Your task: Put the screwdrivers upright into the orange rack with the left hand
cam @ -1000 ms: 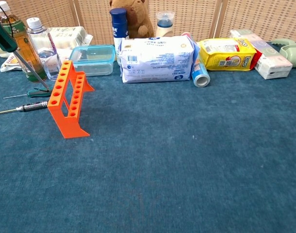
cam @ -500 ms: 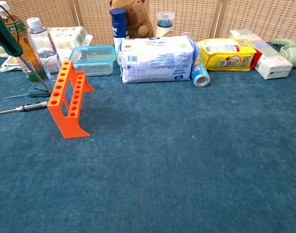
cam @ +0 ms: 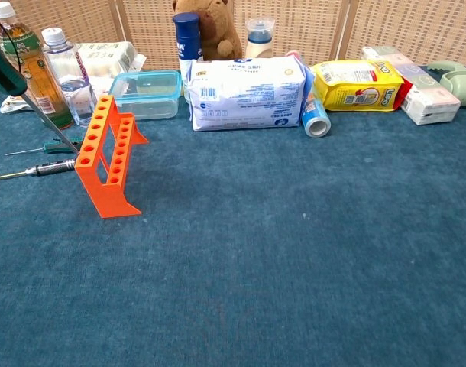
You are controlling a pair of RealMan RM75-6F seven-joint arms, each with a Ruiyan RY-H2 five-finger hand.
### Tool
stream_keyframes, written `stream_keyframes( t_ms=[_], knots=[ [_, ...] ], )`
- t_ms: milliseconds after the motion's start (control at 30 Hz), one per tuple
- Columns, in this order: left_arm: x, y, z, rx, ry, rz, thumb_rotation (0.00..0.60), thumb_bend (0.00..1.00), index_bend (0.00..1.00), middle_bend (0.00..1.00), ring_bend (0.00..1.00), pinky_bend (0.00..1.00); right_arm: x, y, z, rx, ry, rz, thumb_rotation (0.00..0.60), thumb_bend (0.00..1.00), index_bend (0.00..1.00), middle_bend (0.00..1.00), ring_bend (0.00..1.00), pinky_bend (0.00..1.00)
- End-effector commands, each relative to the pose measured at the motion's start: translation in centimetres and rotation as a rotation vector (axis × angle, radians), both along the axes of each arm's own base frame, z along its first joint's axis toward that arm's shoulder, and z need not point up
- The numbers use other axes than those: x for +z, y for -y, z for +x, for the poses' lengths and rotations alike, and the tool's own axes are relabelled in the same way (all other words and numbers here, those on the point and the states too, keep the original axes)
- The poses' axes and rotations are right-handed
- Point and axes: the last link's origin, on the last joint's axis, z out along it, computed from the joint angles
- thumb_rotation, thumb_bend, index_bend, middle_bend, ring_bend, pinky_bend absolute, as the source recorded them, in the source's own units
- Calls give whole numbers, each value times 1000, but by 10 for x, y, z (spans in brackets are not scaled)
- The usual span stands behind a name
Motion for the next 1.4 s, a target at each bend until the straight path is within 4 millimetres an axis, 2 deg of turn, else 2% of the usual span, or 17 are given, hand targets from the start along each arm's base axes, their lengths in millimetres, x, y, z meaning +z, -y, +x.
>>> stream_keyframes(
  t_ms=[33,1133,1400],
  knots=[
    [0,0,-1,-2,-5,6,600,416,508,1000,1000,1000,0,0,0,1,0,-1,600,0,17,17,0,0],
    [-10,-7,-3,21,-13,-24,600,416,508,1000,1000,1000,5,-2,0,2,7,-18,600,0,17,17,0,0],
    [-16,-17,-6,44,-23,-40,600,416,508,1000,1000,1000,5,-2,0,2,7,-19,600,0,17,17,0,0]
  ],
)
